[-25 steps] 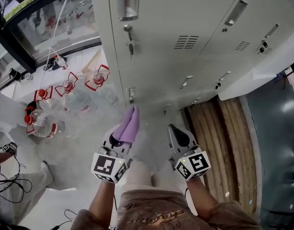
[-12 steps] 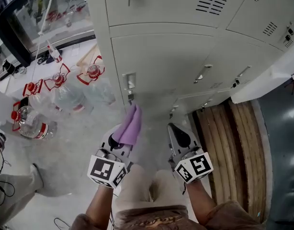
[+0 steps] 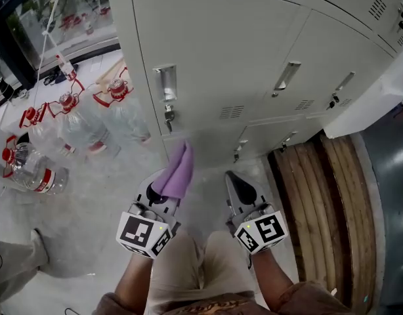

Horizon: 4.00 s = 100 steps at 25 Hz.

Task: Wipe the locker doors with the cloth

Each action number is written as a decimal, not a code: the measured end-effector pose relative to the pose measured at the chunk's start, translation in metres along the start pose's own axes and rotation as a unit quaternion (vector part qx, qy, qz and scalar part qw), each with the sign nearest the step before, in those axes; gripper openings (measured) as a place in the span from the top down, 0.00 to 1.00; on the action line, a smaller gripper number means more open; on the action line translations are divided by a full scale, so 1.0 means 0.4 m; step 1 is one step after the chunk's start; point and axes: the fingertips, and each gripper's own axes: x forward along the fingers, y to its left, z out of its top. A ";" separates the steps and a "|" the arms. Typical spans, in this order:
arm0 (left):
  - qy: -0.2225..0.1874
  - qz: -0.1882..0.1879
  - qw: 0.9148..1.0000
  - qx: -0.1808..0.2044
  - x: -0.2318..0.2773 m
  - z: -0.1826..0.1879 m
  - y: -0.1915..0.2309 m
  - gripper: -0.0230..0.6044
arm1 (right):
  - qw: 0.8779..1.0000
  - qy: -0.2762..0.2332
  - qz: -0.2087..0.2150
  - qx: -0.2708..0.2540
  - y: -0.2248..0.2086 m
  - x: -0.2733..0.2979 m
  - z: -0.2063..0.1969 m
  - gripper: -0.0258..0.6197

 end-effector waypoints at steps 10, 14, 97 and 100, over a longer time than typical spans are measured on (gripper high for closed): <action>-0.013 -0.004 1.000 0.021 0.008 -0.085 -0.040 0.90 | 1.000 -0.014 -0.010 -0.003 -0.031 -0.045 -0.084 0.96; -0.016 -0.010 1.000 0.025 0.001 -0.094 -0.072 0.90 | 1.000 -0.019 -0.010 -0.007 -0.024 -0.073 -0.086 0.96; -0.123 0.054 0.984 0.120 0.329 0.655 -0.012 0.90 | 0.999 -0.002 -0.034 0.003 -0.062 -0.211 -0.180 0.96; -0.114 0.047 0.984 0.131 0.362 0.650 -0.043 0.90 | 0.999 -0.003 -0.038 0.003 -0.062 -0.214 -0.178 0.96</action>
